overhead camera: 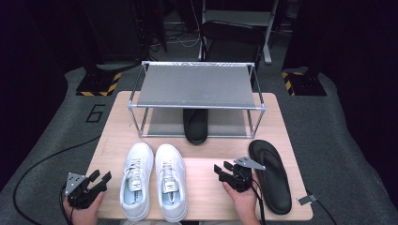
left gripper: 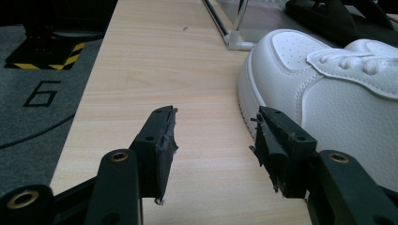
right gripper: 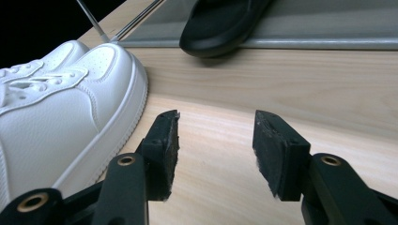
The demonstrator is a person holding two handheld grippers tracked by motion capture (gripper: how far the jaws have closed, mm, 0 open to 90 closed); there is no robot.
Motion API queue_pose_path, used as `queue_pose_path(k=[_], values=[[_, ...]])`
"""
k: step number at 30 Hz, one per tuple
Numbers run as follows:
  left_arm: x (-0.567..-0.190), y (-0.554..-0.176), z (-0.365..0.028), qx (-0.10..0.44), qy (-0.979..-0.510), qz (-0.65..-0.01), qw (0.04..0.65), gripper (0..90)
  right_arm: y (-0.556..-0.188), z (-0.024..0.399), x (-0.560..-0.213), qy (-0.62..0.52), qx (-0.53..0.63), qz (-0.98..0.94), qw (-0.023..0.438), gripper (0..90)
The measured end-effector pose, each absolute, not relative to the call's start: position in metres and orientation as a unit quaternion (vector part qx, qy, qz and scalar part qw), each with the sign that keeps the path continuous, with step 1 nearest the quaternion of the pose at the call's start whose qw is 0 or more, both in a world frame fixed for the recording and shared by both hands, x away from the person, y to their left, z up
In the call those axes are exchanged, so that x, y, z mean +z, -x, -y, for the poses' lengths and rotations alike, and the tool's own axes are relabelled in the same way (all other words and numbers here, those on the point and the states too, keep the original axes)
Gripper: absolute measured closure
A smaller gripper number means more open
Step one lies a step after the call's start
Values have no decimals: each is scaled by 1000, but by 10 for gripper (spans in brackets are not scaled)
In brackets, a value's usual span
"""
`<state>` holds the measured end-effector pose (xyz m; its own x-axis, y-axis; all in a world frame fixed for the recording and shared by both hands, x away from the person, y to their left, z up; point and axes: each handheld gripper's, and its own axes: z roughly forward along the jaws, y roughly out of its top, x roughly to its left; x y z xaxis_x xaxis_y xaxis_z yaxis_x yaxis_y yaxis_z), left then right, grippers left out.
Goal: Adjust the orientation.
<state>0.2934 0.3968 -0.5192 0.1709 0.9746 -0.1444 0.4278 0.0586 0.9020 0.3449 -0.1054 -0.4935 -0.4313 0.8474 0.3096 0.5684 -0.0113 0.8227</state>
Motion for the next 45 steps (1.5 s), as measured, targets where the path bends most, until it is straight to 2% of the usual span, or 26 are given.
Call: queue_pose_path(k=[9,14,22,25,31,34,39,45], values=[[-520,-296,-394,305,-615,-567,456,472,-317,146,-491,-518,509,-670,154,487],[-518,-298,-394,296,-620,-567,455,472,-302,169,-490,-539,506,-651,171,521],[-518,-301,-392,298,-620,-565,456,472,-285,207,-490,-592,470,-611,235,577],[-519,-303,-392,296,-618,-567,457,472,-287,213,-495,-602,453,-612,241,581],[-518,-304,-392,294,-620,-566,457,472,-296,213,-507,-617,423,-627,219,726],[-519,-304,-392,294,-617,-566,461,472,-297,213,-507,-624,412,-626,222,836],[-519,-303,-392,299,-612,-568,462,472,-298,202,-506,-621,430,-627,193,835],[-520,-304,-392,300,-612,-567,463,472,-301,163,-506,-600,443,-647,160,831]])
